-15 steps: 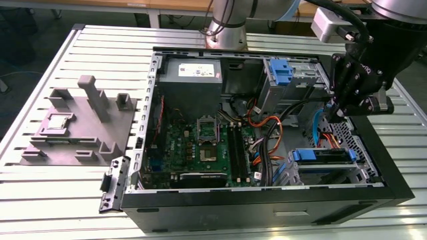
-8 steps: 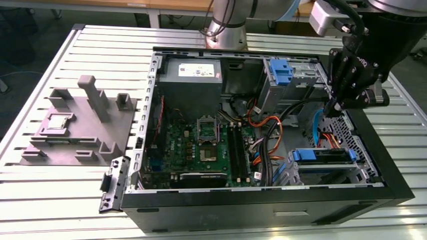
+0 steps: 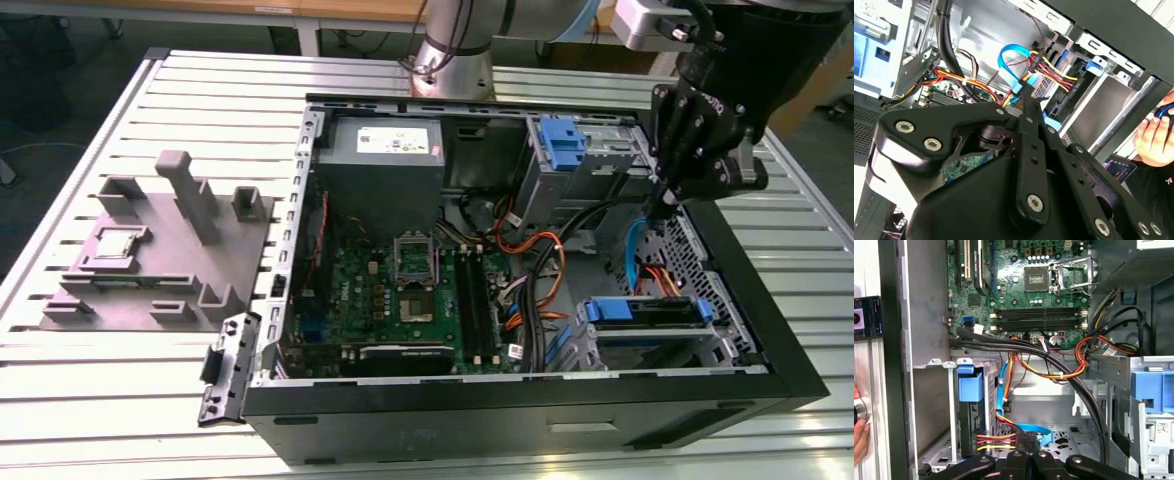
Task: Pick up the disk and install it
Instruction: 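Insert the second disk wire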
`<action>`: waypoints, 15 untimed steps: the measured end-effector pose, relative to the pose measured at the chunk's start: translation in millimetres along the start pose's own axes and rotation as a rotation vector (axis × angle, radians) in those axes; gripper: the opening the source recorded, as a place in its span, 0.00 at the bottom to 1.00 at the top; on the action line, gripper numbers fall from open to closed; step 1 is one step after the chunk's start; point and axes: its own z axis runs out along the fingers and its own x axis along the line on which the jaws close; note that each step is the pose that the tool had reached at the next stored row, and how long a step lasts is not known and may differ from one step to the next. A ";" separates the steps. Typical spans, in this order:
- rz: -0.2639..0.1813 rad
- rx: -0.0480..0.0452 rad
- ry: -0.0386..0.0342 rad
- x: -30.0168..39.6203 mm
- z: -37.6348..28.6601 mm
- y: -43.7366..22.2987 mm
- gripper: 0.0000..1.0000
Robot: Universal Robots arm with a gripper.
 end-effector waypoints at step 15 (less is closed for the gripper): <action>0.007 0.0028 0.0914 -19.5 2.9 -2.8 0.25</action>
